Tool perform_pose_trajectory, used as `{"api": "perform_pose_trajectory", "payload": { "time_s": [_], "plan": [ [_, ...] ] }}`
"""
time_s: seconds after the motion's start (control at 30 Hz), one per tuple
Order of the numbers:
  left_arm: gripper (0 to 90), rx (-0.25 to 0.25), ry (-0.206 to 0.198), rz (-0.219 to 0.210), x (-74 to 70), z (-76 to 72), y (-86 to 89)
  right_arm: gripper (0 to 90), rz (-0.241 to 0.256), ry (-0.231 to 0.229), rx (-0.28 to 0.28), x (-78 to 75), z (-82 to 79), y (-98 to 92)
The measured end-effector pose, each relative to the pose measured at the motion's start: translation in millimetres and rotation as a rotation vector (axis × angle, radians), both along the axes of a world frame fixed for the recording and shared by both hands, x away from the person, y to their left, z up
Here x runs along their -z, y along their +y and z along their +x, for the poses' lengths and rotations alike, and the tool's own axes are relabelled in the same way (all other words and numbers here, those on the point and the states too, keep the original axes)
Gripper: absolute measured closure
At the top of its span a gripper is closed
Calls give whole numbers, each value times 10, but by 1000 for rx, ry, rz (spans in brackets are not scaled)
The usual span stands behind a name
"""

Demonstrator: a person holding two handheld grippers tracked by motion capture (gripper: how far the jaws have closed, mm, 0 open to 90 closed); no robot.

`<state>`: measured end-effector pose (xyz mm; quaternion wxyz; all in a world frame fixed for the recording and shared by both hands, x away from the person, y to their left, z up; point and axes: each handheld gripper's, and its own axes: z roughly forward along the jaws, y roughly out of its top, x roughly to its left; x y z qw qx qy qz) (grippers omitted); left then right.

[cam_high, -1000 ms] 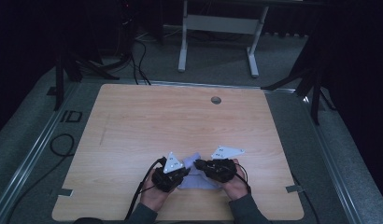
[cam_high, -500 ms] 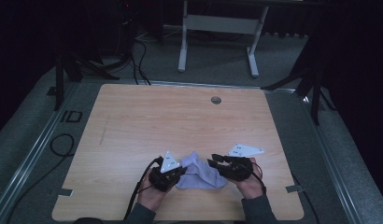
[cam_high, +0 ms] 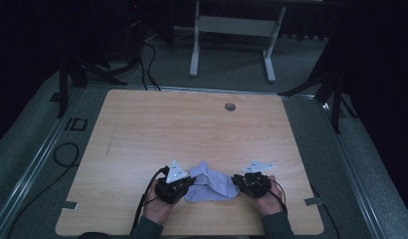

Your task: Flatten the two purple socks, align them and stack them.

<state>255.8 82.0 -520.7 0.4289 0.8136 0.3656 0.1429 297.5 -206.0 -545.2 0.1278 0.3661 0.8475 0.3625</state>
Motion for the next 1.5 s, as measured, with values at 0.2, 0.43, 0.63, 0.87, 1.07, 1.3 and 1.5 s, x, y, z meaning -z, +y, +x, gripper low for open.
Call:
{"api": "perform_pose_trajectory", "payload": {
  "time_s": [0.2,0.43,0.63,0.87,1.07,1.3,1.5],
  "plan": [
    [889,1,5,-8,-17,-23,19,826,-18,30,-6,100,22,56],
    [889,2,18,-12,-30,-59,64,828,-15,35,-2,103,23,63],
    [887,-4,43,-14,-7,-71,139,828,-8,38,2,107,23,60],
    [886,-5,56,-7,29,-85,174,829,-6,41,6,107,24,59],
    [887,-18,74,0,83,-113,216,829,-22,34,11,103,13,75],
    [886,-39,101,13,173,-120,238,834,-28,29,17,101,13,79],
    [886,-44,139,31,241,-94,222,834,-43,16,34,100,14,77]
  ]
}}
